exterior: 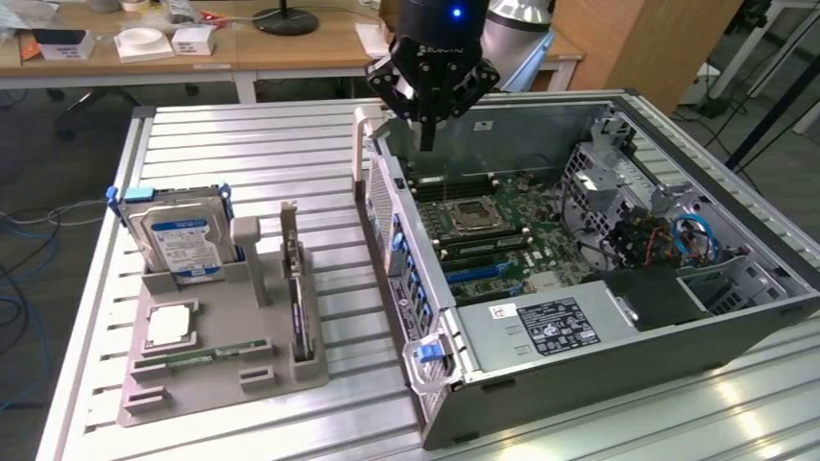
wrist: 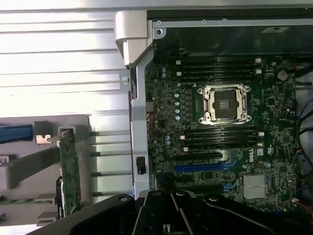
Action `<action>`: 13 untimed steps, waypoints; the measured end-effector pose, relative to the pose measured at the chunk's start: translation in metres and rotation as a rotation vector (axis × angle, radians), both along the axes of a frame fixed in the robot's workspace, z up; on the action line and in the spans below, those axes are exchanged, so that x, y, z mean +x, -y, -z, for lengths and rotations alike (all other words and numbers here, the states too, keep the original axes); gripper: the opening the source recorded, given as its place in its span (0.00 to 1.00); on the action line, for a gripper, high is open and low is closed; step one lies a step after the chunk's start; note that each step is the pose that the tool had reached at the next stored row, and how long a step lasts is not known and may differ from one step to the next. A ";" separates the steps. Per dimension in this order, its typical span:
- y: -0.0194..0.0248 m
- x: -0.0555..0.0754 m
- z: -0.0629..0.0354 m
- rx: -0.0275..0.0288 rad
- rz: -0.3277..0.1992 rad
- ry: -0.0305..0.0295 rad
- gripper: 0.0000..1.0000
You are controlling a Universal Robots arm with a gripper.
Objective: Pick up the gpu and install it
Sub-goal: 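Reach for the gpu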
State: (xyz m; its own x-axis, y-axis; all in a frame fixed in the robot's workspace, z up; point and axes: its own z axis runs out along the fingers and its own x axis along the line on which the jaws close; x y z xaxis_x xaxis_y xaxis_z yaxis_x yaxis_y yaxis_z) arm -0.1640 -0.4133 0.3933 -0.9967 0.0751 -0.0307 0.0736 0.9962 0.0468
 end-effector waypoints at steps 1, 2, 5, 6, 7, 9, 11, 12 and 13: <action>0.0002 0.000 0.0000 0.0000 0.000 0.0000 0.11; 0.0005 -0.001 0.0000 0.0000 0.000 0.0000 0.11; 0.0012 -0.001 0.0000 0.0000 0.000 0.0000 0.11; 0.0015 -0.002 0.0000 0.0000 0.000 0.0000 0.11; 0.0017 -0.002 0.0000 0.0000 0.000 0.0000 0.11; 0.0022 -0.003 0.0000 0.0000 0.000 0.0000 0.11; 0.0027 -0.003 0.0000 0.0000 0.000 0.0000 0.11; 0.0030 -0.004 0.0000 0.0000 0.000 0.0000 0.11; 0.0032 -0.004 0.0000 0.0000 0.000 0.0000 0.11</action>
